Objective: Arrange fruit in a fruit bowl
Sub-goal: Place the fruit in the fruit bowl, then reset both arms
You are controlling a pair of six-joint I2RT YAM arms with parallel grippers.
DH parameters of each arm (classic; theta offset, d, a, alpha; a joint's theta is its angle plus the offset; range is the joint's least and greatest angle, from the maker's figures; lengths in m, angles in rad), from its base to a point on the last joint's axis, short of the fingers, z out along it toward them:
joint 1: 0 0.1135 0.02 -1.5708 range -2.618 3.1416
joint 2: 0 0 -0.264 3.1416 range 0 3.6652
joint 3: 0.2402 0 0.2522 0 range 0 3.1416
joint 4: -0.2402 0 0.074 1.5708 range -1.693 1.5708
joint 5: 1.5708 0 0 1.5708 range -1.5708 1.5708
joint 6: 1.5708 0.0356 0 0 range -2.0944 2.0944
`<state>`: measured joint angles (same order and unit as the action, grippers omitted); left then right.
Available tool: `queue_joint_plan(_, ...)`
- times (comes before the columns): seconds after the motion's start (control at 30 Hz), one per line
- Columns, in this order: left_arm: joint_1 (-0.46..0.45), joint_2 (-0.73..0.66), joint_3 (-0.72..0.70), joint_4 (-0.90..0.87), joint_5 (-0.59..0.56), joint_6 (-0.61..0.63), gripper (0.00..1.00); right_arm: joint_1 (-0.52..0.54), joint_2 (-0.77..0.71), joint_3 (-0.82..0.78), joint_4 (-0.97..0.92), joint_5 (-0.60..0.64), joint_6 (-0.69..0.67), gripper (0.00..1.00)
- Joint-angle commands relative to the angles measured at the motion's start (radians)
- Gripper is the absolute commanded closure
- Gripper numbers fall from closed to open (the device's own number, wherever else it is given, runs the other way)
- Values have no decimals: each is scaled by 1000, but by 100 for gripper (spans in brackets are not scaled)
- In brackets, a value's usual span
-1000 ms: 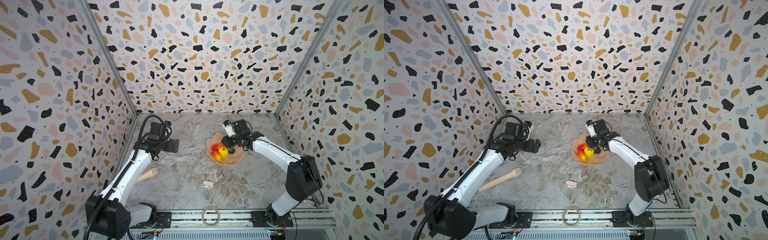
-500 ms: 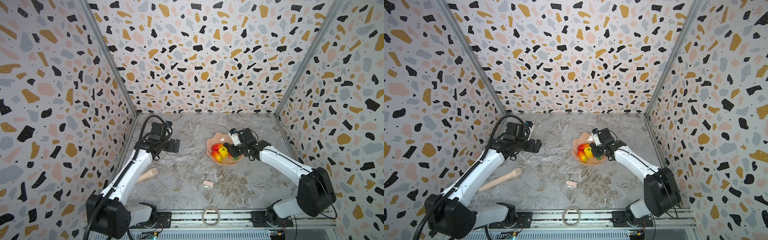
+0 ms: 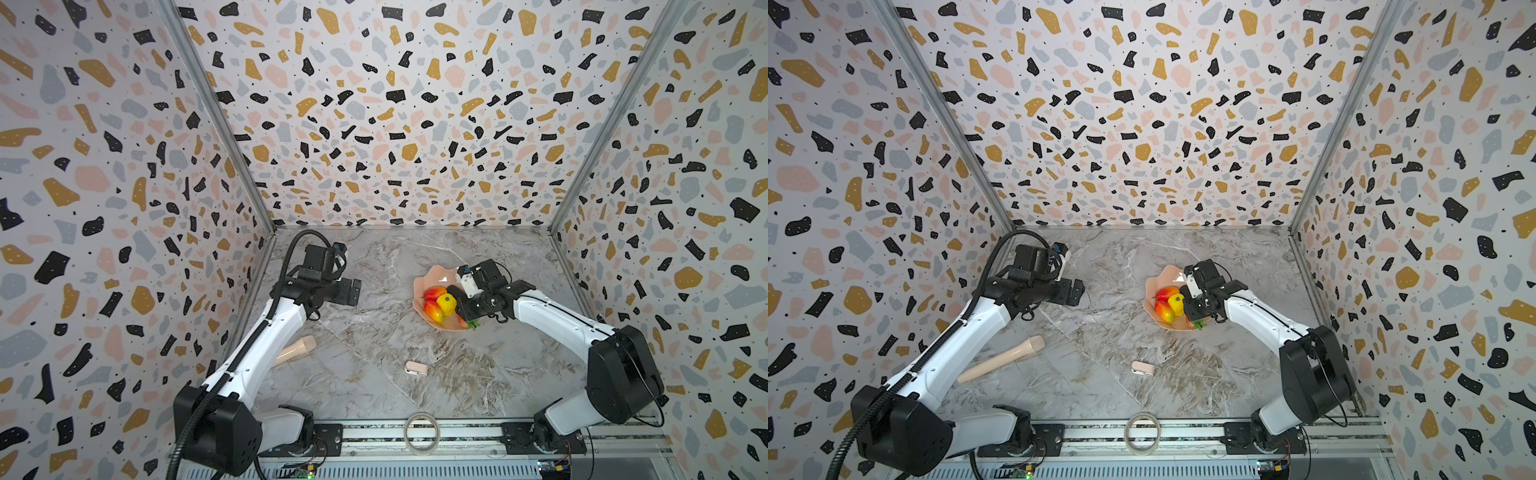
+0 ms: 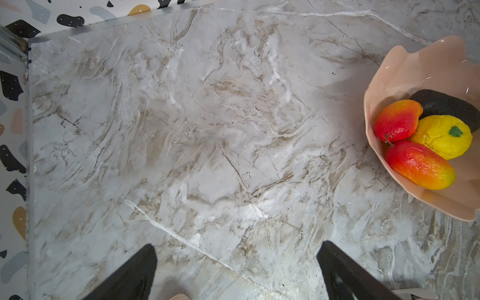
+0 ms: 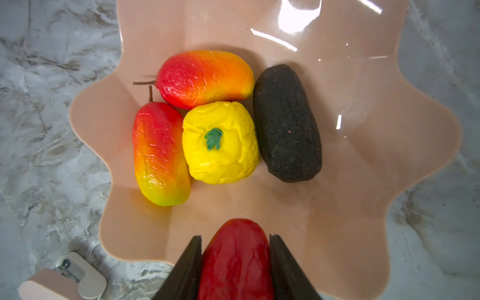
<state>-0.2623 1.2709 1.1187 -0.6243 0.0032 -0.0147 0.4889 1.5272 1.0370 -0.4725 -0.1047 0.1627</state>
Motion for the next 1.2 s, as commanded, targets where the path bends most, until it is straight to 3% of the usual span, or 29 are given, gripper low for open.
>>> queue_joint_plan(0.0,-6,4,-9,25,11,-1,0,-2,6,25,-25,1,15,78)
queue_joint_plan(0.43,-6,3,-8,27,11,1,0,-2,16,66,-33,21,7,38)
queue_joint_plan(0.83,-6,5,-5,26,11,1,1,-2,-2,95,-42,37,-10,21)
queue_joint_plan(0.93,-6,6,-5,28,12,1,0,-5,-29,93,-29,43,-32,10)
queue_joint_plan(0.97,-6,6,-6,30,12,1,0,-7,-45,88,-17,44,-44,0)
queue_joint_plan(1.17,-6,-30,-17,91,-44,-3,0,-74,-165,25,111,45,-49,1)
